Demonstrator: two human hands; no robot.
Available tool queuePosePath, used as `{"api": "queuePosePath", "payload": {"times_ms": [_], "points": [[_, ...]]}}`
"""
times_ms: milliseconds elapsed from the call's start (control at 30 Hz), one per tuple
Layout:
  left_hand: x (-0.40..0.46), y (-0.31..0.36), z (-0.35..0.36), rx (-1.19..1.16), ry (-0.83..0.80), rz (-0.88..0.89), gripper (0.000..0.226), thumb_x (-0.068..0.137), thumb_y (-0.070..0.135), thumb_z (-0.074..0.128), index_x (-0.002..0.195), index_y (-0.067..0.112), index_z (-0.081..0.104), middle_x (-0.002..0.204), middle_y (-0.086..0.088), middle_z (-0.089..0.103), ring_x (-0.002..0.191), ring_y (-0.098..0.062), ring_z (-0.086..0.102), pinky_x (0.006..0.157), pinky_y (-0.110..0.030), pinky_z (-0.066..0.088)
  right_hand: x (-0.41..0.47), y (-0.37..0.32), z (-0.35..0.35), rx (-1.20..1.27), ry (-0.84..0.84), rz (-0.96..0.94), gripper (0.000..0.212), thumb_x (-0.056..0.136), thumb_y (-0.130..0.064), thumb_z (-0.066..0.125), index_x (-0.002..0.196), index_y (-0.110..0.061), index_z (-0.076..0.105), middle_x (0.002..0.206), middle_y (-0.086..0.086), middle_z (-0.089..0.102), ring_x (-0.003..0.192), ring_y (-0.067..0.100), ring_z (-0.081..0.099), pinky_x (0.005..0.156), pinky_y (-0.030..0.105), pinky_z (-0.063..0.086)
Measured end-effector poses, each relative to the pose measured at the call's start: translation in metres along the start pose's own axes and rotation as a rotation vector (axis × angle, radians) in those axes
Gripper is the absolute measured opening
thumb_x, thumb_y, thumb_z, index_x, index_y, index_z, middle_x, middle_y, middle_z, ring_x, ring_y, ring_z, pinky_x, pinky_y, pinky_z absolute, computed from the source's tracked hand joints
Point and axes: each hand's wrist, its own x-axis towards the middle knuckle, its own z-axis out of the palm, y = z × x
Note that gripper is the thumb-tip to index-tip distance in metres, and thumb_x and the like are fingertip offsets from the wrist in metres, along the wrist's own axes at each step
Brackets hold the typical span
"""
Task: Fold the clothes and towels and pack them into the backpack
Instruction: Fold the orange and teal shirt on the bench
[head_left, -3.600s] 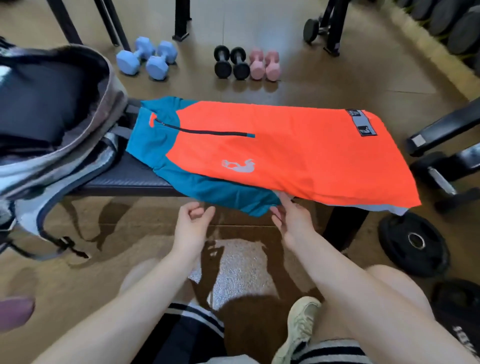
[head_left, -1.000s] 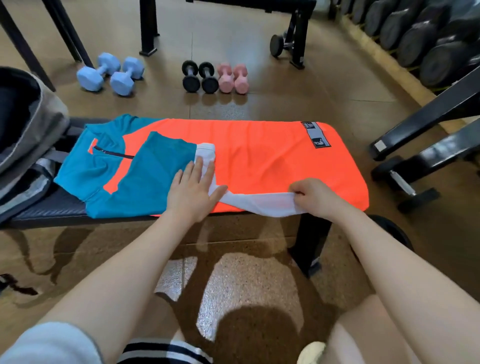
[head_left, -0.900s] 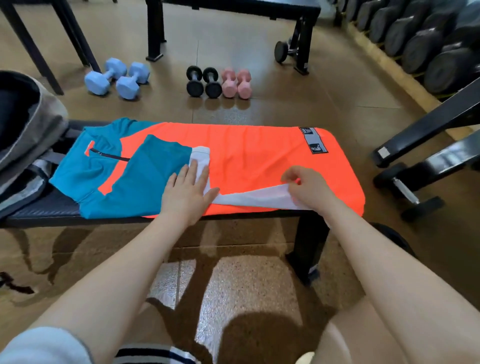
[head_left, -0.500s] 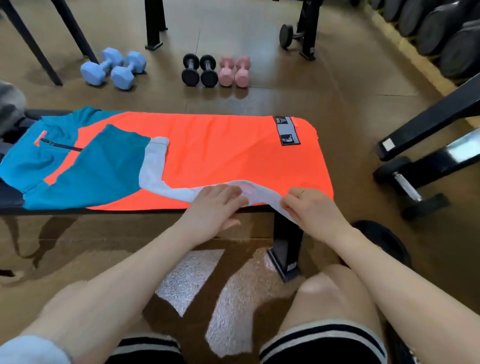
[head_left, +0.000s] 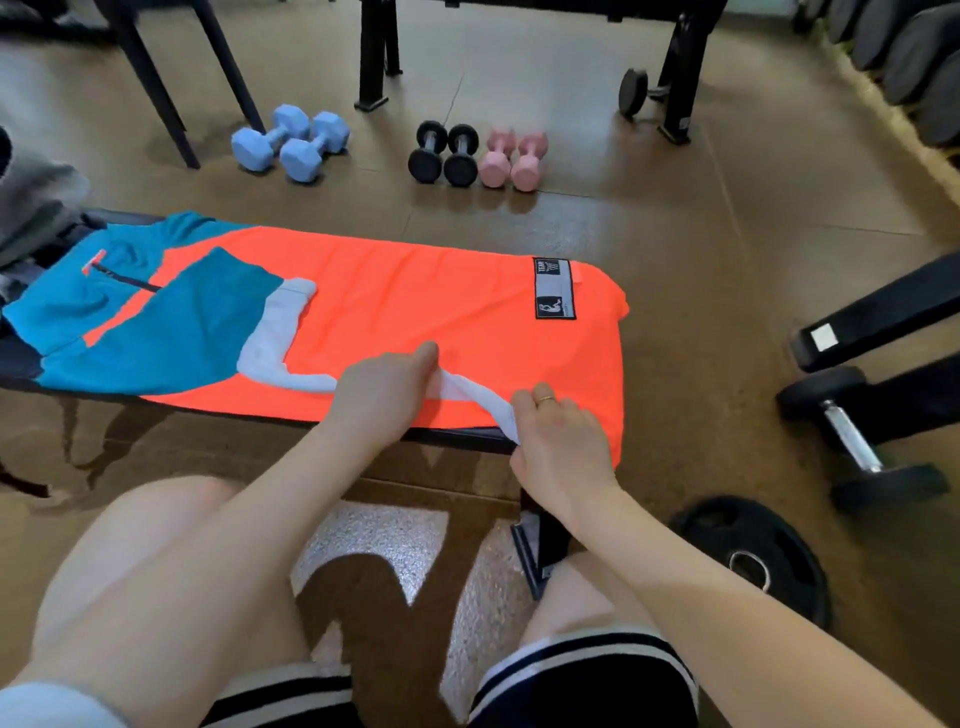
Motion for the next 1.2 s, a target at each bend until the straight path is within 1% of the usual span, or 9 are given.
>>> {"api": "queuePosePath", "payload": {"times_ms": [200, 300, 367, 533, 633, 733, 867, 1033, 1200], "points": [[0.018, 0.006, -0.006, 0.117, -0.131, 0.014, 0.022, 0.091, 0.010, 0.036, 0.112, 0.014, 0.040, 0.102, -0.015, 0.062, 0.094, -0.034, 0.060, 0.065, -0.034, 0.033, 0.017, 0.061, -0.024, 0.196, -0.315, 0.212, 0.021, 0.080, -0.005, 0.048, 0.096, -0.016, 0.055, 0.096, 0.008, 0.060, 0.091, 0.030, 0.061, 0.063, 0.029, 0.033], [0.025, 0.004, 0.004, 0.134, -0.006, 0.086, 0.018, 0.087, 0.006, 0.047, 0.104, 0.011, 0.049, 0.092, -0.013, 0.063, 0.086, -0.034, 0.061, 0.060, -0.034, 0.033, 0.037, 0.090, -0.025, 0.735, -0.528, 0.273, 0.017, 0.070, -0.009, 0.048, 0.065, -0.023, 0.054, 0.074, -0.001, 0.054, 0.075, 0.019, 0.051, 0.058, 0.027, 0.035], [0.032, 0.001, 0.012, 0.157, 0.122, 0.190, 0.015, 0.069, 0.000, 0.064, 0.082, 0.007, 0.058, 0.070, -0.012, 0.060, 0.063, -0.032, 0.061, 0.048, -0.033, 0.038, 0.049, 0.102, -0.019, 0.896, -0.506, 0.324, 0.014, 0.067, -0.011, 0.051, 0.071, -0.020, 0.061, 0.074, -0.003, 0.056, 0.074, 0.015, 0.049, 0.059, 0.025, 0.034], [0.036, 0.005, 0.030, -0.170, 0.184, 0.392, 0.017, 0.083, 0.027, 0.043, 0.091, 0.017, 0.055, 0.083, -0.008, 0.062, 0.071, -0.029, 0.061, 0.058, -0.035, 0.049, 0.046, 0.115, -0.006, 0.662, -0.095, 0.490, 0.016, 0.085, -0.016, 0.059, 0.099, -0.009, 0.063, 0.102, 0.010, 0.063, 0.092, 0.022, 0.055, 0.072, 0.025, 0.033], [0.037, 0.009, 0.035, -0.222, 0.145, 0.541, 0.027, 0.087, 0.039, 0.042, 0.096, 0.017, 0.054, 0.090, -0.007, 0.063, 0.076, -0.028, 0.059, 0.064, -0.034, 0.048, 0.022, 0.112, -0.018, 0.820, -0.261, 0.354, 0.031, 0.081, -0.034, 0.068, 0.104, -0.014, 0.061, 0.107, 0.001, 0.058, 0.096, 0.015, 0.053, 0.081, 0.029, 0.041], [0.042, 0.012, 0.033, -0.243, 0.101, 0.558, 0.032, 0.085, 0.038, 0.042, 0.086, 0.010, 0.059, 0.086, -0.010, 0.063, 0.073, -0.032, 0.060, 0.064, -0.035, 0.050, 0.001, 0.109, -0.014, 0.501, -0.358, 0.037, 0.047, 0.074, -0.026, 0.073, 0.116, -0.014, 0.056, 0.125, 0.001, 0.045, 0.108, 0.019, 0.050, 0.089, 0.032, 0.042], [0.043, 0.015, 0.024, -0.326, 0.089, 0.505, 0.044, 0.085, 0.040, 0.028, 0.088, 0.007, 0.058, 0.088, -0.013, 0.062, 0.081, -0.033, 0.058, 0.070, -0.035, 0.034, 0.007, 0.116, -0.004, 0.650, -0.121, 0.194, 0.015, 0.080, 0.004, 0.054, 0.089, -0.002, 0.063, 0.096, 0.009, 0.056, 0.084, 0.025, 0.056, 0.069, 0.020, 0.038], [0.040, 0.009, 0.007, -0.478, -0.037, 0.461, 0.053, 0.081, 0.052, 0.020, 0.095, 0.013, 0.054, 0.080, -0.014, 0.064, 0.077, -0.034, 0.059, 0.067, -0.040, 0.043, 0.013, 0.120, -0.019, 1.715, -0.182, 0.668, 0.029, 0.085, 0.009, 0.035, 0.077, -0.010, 0.056, 0.064, 0.005, 0.050, 0.049, 0.012, 0.048, 0.045, 0.024, 0.040], [0.036, 0.012, -0.004, -0.477, -0.295, 0.528, 0.033, 0.081, 0.039, 0.038, 0.099, 0.018, 0.056, 0.057, 0.003, 0.048, 0.056, -0.009, 0.046, 0.057, -0.029, 0.033, 0.015, 0.134, -0.033, 1.334, -0.555, 0.652, 0.024, 0.080, 0.007, 0.037, 0.079, -0.008, 0.055, 0.064, 0.006, 0.048, 0.049, 0.013, 0.046, 0.044, 0.020, 0.040]]}}
